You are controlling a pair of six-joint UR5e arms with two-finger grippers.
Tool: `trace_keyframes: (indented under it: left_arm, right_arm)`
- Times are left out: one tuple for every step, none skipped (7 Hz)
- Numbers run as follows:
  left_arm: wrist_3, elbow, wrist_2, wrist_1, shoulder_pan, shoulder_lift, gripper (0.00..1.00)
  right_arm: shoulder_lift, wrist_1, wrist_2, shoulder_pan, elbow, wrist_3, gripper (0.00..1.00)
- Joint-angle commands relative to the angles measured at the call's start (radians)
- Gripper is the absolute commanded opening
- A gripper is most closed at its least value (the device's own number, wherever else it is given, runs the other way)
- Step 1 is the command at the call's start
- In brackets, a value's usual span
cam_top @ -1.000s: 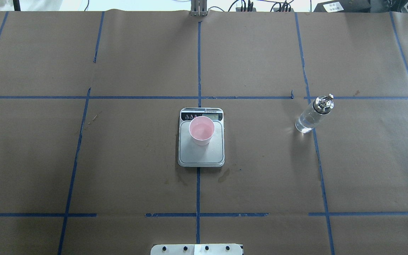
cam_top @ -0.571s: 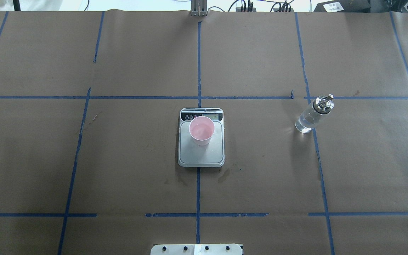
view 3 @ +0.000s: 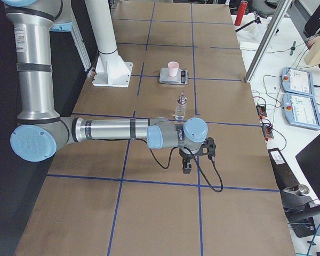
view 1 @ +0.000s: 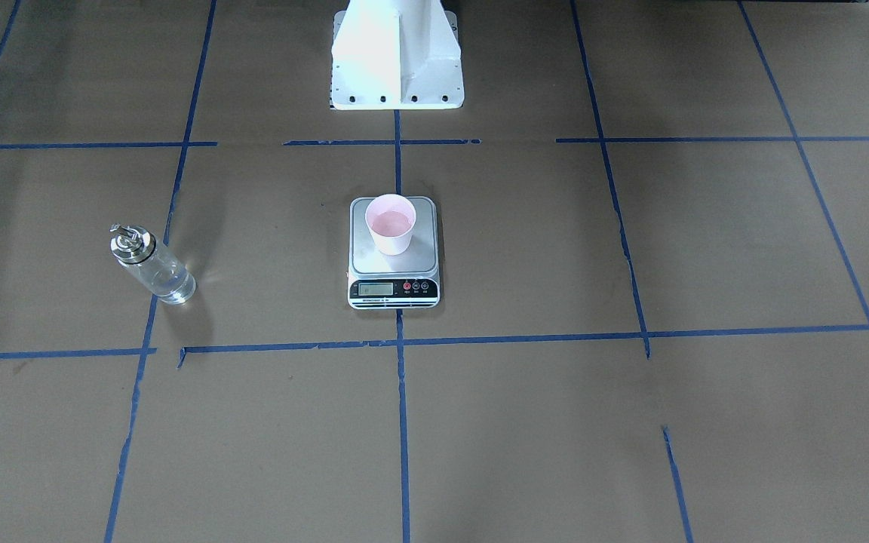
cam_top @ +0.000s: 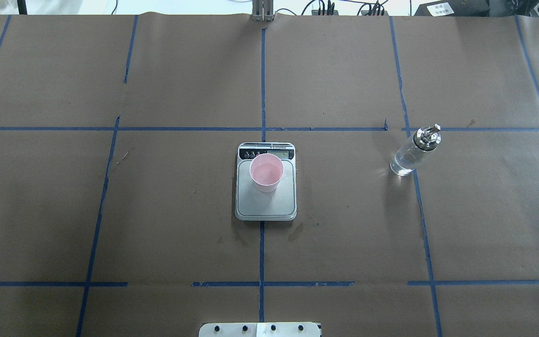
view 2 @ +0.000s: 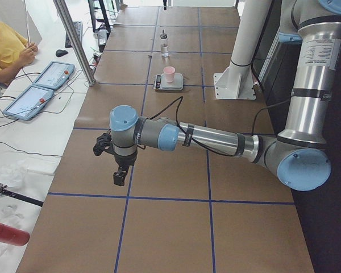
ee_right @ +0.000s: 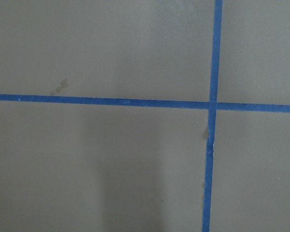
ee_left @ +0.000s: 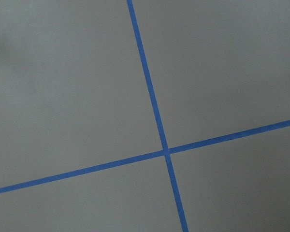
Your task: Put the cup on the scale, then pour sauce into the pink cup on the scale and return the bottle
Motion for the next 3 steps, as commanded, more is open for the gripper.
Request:
trace_keyframes:
  left_arm:
    - [0.004,0.017,-0.078,-0.006,0.0,0.004,1.0]
    - [0.006,0.039,-0.078,-0.01,0.0,0.007,1.0]
    - [0.004,0.06,-0.077,-0.011,0.001,0.004,1.0]
  right_arm:
    - [0.0,0.0,0.0,0.0,0.001,-0.001,1.0]
    - [0.002,0.0,0.002,0.0,0.0,0.001,1.0]
    - [0.0,0.0,0.002,0.0,0.001,0.001,1.0]
